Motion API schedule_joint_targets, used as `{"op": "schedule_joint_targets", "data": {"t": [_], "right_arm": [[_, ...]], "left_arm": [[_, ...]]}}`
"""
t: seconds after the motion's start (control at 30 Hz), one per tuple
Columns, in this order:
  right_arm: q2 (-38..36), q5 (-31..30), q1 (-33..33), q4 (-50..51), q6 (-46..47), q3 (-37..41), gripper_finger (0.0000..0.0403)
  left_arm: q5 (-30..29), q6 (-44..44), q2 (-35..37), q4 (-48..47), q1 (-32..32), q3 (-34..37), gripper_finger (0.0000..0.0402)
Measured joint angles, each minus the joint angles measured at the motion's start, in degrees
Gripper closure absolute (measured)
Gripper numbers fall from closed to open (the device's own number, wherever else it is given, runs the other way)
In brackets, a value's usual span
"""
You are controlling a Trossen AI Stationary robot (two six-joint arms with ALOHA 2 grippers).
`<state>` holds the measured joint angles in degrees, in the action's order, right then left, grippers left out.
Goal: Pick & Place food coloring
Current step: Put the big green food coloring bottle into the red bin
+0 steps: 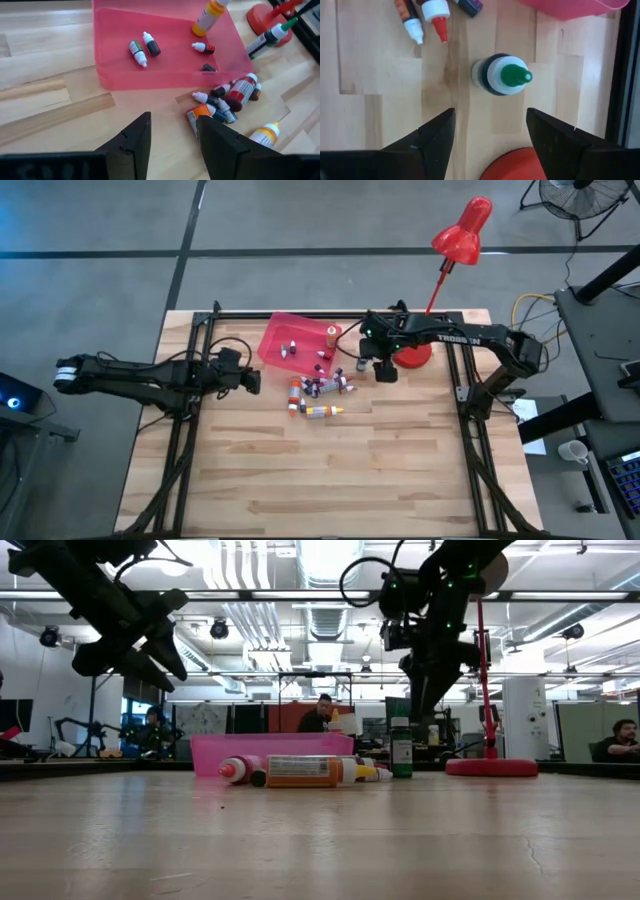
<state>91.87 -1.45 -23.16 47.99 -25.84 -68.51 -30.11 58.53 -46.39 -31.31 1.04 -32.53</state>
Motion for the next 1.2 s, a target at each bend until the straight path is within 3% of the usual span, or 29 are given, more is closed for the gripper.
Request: {"op": "schedule_joint_targets", "data": {"t": [0.27, 0.57, 1.2], "right_arm": [[4.0, 0.0, -0.7, -5.0, -2.7, -0.8, 0.0166], [5.8, 0.2, -0.6, -3.3, 3.1, -3.0, 0.0173], [9.3, 1.5, -0.9, -1.7, 2.7, -5.9, 0.0178]], "left_arm": [[-2.3, -1.6, 0.0, 0.0, 0.0, 0.0, 0.0271], [-0.7, -4.9, 0.0, 0.0, 0.0, 0.0, 0.0271], [-5.8, -5.9, 0.0, 0.0, 0.1, 0.0, 0.0271]]}}
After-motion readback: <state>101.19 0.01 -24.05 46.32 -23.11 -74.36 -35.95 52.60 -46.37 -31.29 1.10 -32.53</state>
